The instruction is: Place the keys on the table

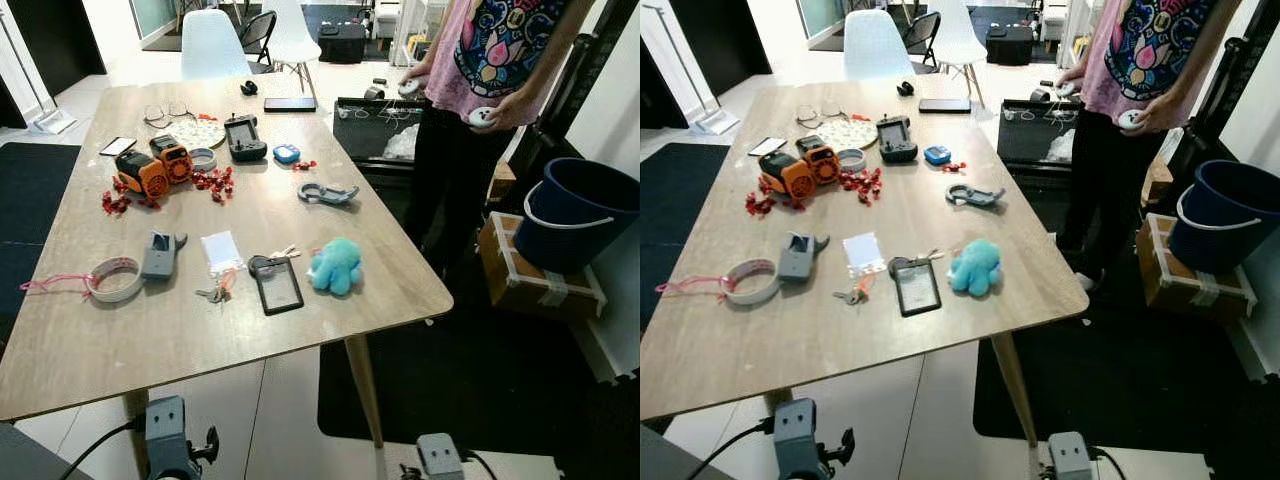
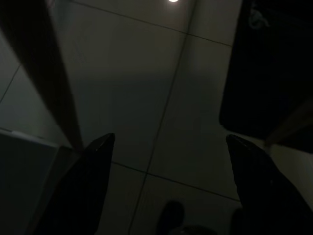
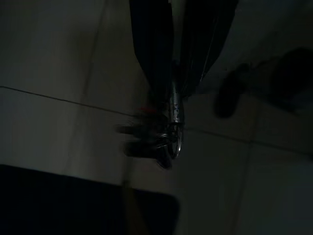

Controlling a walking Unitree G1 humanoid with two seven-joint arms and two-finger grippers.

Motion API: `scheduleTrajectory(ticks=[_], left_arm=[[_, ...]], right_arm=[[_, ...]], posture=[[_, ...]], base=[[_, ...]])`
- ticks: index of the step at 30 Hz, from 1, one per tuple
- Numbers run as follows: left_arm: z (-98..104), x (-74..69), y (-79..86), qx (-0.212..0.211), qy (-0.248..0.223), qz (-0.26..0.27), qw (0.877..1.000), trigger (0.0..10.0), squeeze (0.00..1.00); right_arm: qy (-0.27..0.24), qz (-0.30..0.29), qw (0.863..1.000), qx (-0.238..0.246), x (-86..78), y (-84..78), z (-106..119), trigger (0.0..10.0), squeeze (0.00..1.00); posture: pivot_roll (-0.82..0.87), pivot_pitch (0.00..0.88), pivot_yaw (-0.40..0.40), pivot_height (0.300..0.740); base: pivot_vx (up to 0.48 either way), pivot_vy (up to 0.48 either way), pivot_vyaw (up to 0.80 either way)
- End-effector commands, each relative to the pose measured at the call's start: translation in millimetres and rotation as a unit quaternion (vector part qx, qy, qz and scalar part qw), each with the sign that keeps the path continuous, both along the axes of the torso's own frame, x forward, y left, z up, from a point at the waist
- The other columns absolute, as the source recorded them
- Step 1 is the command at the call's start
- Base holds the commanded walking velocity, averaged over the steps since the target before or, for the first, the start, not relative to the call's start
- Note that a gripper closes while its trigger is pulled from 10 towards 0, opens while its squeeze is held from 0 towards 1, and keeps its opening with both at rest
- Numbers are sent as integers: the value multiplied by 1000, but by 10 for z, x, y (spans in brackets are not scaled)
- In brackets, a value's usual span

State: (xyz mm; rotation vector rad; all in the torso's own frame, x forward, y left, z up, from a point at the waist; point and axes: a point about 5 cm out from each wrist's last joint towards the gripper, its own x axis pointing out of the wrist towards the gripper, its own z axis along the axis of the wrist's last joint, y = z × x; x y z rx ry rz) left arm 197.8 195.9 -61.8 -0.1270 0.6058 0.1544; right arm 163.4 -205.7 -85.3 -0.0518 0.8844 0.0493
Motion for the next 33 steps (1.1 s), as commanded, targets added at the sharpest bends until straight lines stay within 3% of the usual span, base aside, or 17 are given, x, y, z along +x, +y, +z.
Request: scheduleTrajectory(ticks=[1, 2, 3, 6, 7, 9, 12, 13, 16, 19, 22, 23, 25, 27, 28, 31, 33], left_arm=[[-30, -37, -14, 2, 12, -2, 1000, 10000, 0], [-30, -37, -14, 2, 12, -2, 1000, 10000, 0], [-32, -37, -17, 3, 13, -4, 1000, 10000, 0], [-30, -33, -23, 6, 13, -10, 1000, 10000, 0], [-30, -33, -23, 6, 13, -10, 1000, 10000, 0], [-28, -30, -22, 7, 12, -12, 1000, 10000, 0], [-28, -29, -22, 7, 12, -12, 1000, 10000, 0], [-28, -29, -20, 8, 12, -12, 1000, 10000, 0], [-28, -28, -16, 8, 13, -11, 1000, 10000, 0], [-28, -27, -17, 8, 13, -12, 1000, 10000, 0], [-26, -21, -23, 8, 12, -12, 1000, 10000, 0], [-26, -21, -23, 8, 12, -12, 1000, 10000, 0], [-25, -20, -24, 8, 11, -11, 1000, 10000, 0], [-26, -26, -18, 8, 11, -9, 1000, 10000, 0], [-26, -26, -18, 8, 11, -9, 1000, 10000, 0], [-34, -52, 6, 9, 12, -6, 1000, 10000, 0], [-34, -52, 6, 9, 12, -6, 1000, 10000, 0]], right_arm=[[-5, -40, 999, -20, -60, -179, 13, 10000, 0], [-5, -40, 999, -20, -60, -179, 13, 10000, 0], [-11, -61, 997, -37, -66, -303, 41, 10000, 0], [-48, -173, 977, -115, -57, -904, 255, 10000, 0], [-48, -173, 977, -115, -57, -904, 255, 10000, 0], [-74, -233, 957, -153, -34, -1231, 431, 10000, 0], [-86, -254, 949, -166, -18, -1352, 511, 10000, 0], [-101, -272, 940, -181, 10, -1470, 603, 10000, 0], [-219, -339, 887, -224, 332, -1885, 1181, 10000, 0], [-249, -348, 875, -225, 431, -1940, 1329, 10000, 0], [-353, -340, 852, -185, 903, -1902, 1802, 10000, 0], [-353, -340, 852, -185, 903, -1902, 1802, 10000, 0], [-412, -299, 852, -123, 1273, -1697, 2077, 10000, 0], [-441, -238, 861, -84, 1537, -1479, 2267, 10000, 0], [-441, -238, 861, -84, 1537, -1479, 2267, 10000, 0], [-472, -156, 867, -30, 1839, -1131, 2504, 10000, 0], [-472, -156, 867, -30, 1839, -1131, 2504, 10000, 0]], posture=[[28, 59, 15, 740], [28, 59, 15, 740], [29, 59, 16, 740], [29, 62, 16, 740], [29, 62, 16, 740], [29, 62, 16, 740], [29, 62, 15, 740], [29, 62, 15, 740], [23, 61, 16, 740], [23, 61, 16, 740], [24, 60, 13, 740], [24, 60, 13, 740], [35, 62, 4, 740], [37, 62, 3, 740], [37, 62, 3, 740], [41, 63, 2, 740], [41, 63, 2, 740]], base=[[0, 0, 0], [0, 0, 0], [0, 0, 0], [0, 0, 0], [0, 0, 0], [0, 0, 0], [0, 0, 0], [0, 0, 0], [0, 0, 0], [0, 0, 0], [0, 0, 0], [0, 0, 0], [0, 0, 0], [0, 0, 0], [0, 0, 0], [0, 0, 0], [0, 0, 0]])
